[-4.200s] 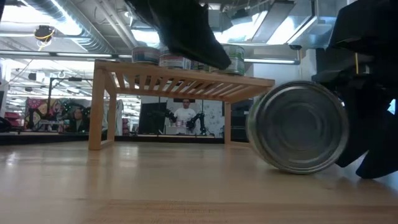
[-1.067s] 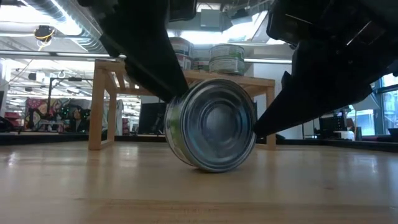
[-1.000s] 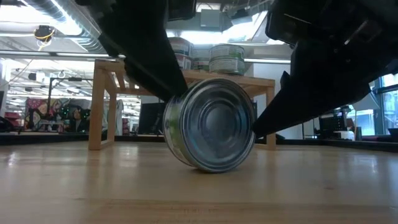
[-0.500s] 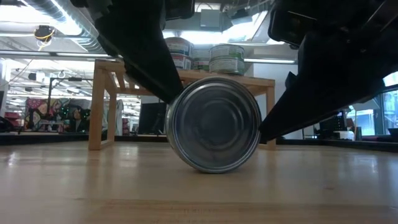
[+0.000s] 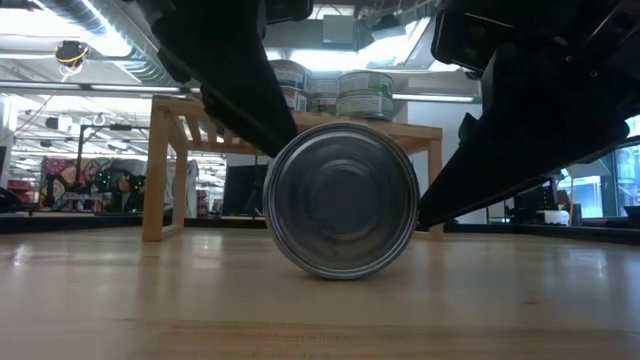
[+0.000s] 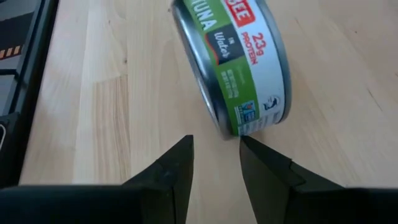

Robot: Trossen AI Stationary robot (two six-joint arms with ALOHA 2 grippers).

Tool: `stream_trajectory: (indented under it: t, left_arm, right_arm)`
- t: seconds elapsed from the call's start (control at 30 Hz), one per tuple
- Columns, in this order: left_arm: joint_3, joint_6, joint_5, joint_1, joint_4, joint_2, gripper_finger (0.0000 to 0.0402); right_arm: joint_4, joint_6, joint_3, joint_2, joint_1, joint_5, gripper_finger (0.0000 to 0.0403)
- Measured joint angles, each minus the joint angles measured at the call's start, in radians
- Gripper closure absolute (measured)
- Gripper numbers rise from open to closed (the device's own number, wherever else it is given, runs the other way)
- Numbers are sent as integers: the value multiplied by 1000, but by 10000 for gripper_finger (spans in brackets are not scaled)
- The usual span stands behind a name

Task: Stack canned seafood by type on shelf
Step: Stack the green tuna can on top of the green tuna can on the shelf

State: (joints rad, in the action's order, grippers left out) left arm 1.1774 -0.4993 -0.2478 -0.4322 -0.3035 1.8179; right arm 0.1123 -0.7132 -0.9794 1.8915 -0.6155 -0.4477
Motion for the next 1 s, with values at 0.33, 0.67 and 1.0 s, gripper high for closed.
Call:
stream_trajectory:
  t: [0.33, 0.67, 1.0]
  left_arm:
    - [0, -7, 4, -7, 9, -2, 164]
    - [0, -24, -4, -17, 51, -12, 164]
    - [3, -23, -64, -33, 81, -7, 164]
  right_arm:
    - [-1, 0, 0, 0, 1, -4, 272]
    - [-4, 0, 0, 0, 1, -4, 272]
    - [-3, 0, 0, 0, 1, -4, 272]
